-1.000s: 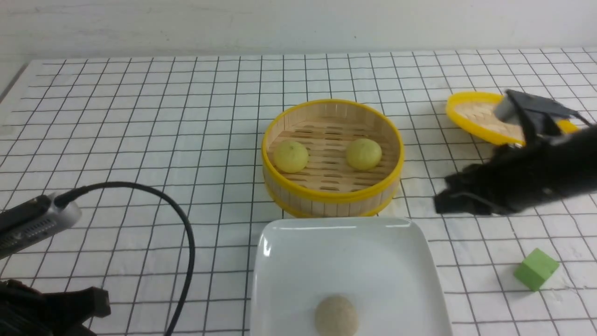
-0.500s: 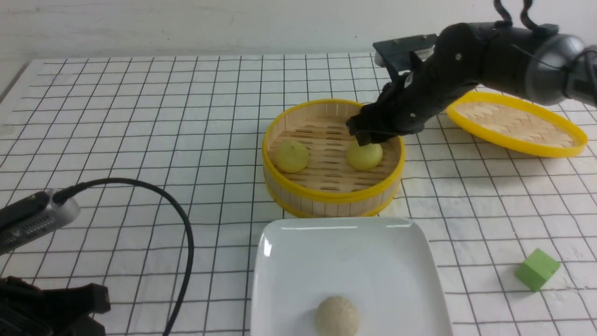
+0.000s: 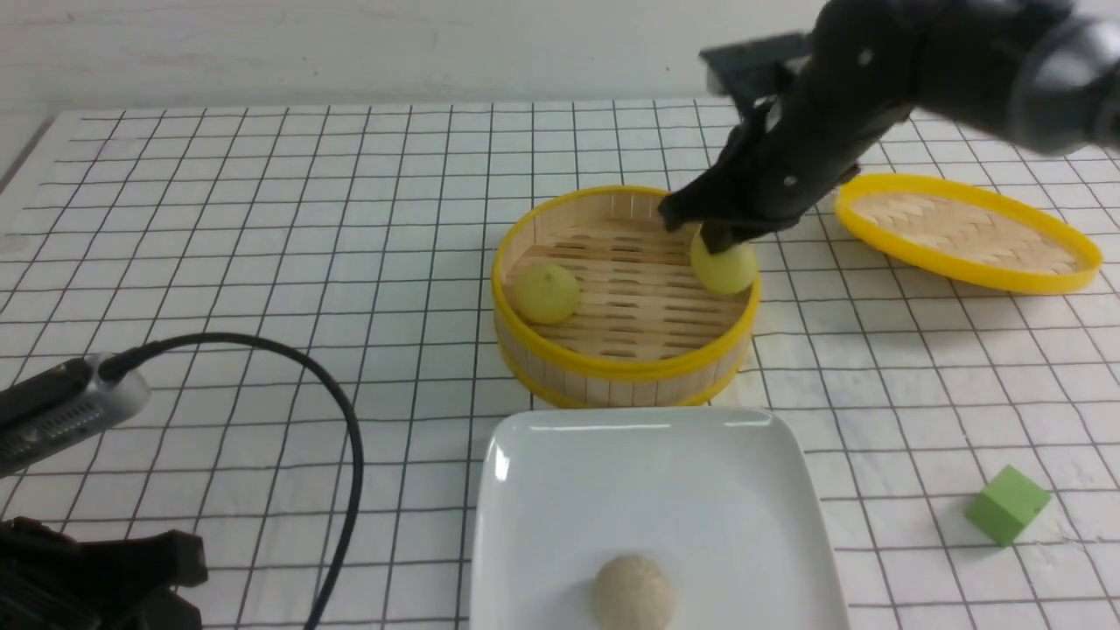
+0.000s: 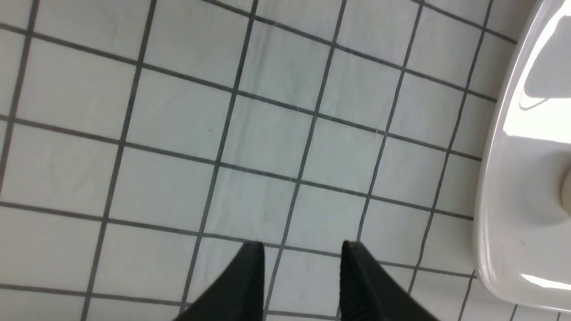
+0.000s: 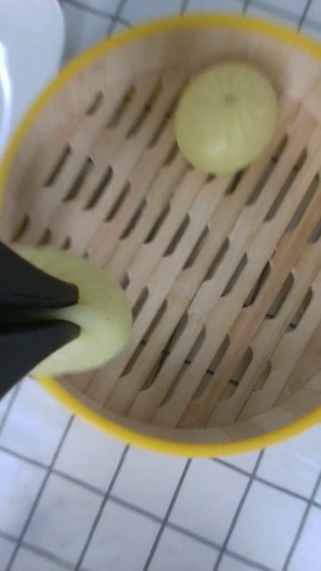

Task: Put the steamed buns into the plate on the white-black tablecloth.
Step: 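Move the steamed bun from the bamboo steamer onto the white plate with the right gripper, then reach into the bamboo steamer and grasp a bun with the left gripper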

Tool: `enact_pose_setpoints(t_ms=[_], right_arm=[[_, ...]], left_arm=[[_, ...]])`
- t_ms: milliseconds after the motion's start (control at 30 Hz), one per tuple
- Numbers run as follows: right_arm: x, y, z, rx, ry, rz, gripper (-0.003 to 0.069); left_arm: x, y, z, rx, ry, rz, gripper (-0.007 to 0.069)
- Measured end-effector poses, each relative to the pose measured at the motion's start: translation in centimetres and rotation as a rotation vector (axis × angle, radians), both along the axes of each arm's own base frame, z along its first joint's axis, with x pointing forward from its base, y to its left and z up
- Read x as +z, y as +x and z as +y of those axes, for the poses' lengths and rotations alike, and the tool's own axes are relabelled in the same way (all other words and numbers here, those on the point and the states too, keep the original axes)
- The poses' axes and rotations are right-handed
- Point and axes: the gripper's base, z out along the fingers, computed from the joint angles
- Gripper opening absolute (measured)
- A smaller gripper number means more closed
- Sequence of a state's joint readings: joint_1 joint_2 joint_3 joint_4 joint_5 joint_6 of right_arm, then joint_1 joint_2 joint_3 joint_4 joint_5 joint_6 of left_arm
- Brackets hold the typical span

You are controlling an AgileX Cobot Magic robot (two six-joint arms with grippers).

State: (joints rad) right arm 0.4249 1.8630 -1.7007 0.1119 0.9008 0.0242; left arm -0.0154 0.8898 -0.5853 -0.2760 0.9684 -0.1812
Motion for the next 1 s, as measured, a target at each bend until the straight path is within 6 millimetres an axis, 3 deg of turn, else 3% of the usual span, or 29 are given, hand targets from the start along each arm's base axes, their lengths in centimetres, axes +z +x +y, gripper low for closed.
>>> enact_pose_setpoints(t_ms=[67,100,167,200,267,367,400,433,500,600,633,667,733,767,833,867,933,967,1000], right_arm=[[1.5,-1.7,-0.4,0.008,0.011,-0.01,0.0009],[2.7,-4.6,-1.0,0.02,0.037,-0.008,0.0009],[1.6,-8.1,-1.5,0.018,0.092,0.045,0.0009],[1.7,-8.1,-1.4,0.017,0.103,0.042,0.0009],[-3.3,-11.5,-1.3,-0.018,0.177,0.143,0.0009],[-7.8,-13.3,-0.8,-0.054,0.205,0.167,0.0016],[-8.0,-13.4,-0.8,-0.056,0.205,0.165,0.0018],[-10.0,-13.8,-0.8,-0.072,0.201,0.146,0.0036],[-11.4,-13.7,-0.8,-0.1,0.202,0.124,0.0073],[-12.3,-13.4,-0.7,-0.114,0.192,0.125,0.0206],[-12.0,-13.3,-0.7,-0.11,0.193,0.133,0.0293],[-11.9,-13.3,-0.6,-0.106,0.192,0.137,0.0305],[-10.1,-13.0,-1.0,-0.088,0.198,0.151,0.0446],[-9.6,-13.0,-1.1,-0.082,0.197,0.151,0.0464],[-6.1,-13.2,-2.4,-0.04,0.173,0.147,0.0521],[-4.5,-13.4,-3.2,-0.024,0.151,0.134,0.0514],[-1.4,-14.7,-5.5,-0.005,0.084,0.1,0.0426],[-1.2,-14.9,-5.7,-0.004,0.076,0.099,0.0426],[0.0,-16.4,-7.5,-0.012,0.015,0.109,0.0314]], left_arm=[[0.0,0.0,0.0,0.0,0.001,0.0,0.0269],[0.0,0.0,0.0,0.001,0.001,-0.003,0.0269],[0.0,0.1,0.0,0.002,0.001,-0.009,0.0269],[0.0,0.1,0.0,0.003,0.001,-0.011,0.0269],[0.1,0.3,0.0,0.008,0.002,-0.031,0.0269],[0.2,0.4,0.1,0.012,0.003,-0.044,0.0269],[0.2,0.4,0.1,0.012,0.003,-0.045,0.0269],[0.2,0.4,0.1,0.013,0.003,-0.049,0.0269],[0.2,0.4,0.1,0.014,0.003,-0.051,0.0269],[0.2,0.4,0.1,0.014,0.003,-0.051,0.0269],[0.2,0.4,0.1,0.014,0.003,-0.051,0.0269],[0.2,0.4,0.1,0.014,0.003,-0.051,0.0269],[0.2,0.4,0.1,0.014,0.003,-0.051,0.0269],[0.2,0.4,0.1,0.014,0.003,-0.051,0.0269],[0.2,0.4,0.1,0.014,0.003,-0.052,0.0261],[0.2,0.5,0.1,0.015,0.003,-0.054,0.025],[0.2,0.6,0.1,0.018,0.005,-0.064,0.021],[0.3,0.7,0.1,0.018,0.004,-0.064,0.0205],[0.4,1.3,0.0,0.023,-0.006,-0.066,0.0153]])
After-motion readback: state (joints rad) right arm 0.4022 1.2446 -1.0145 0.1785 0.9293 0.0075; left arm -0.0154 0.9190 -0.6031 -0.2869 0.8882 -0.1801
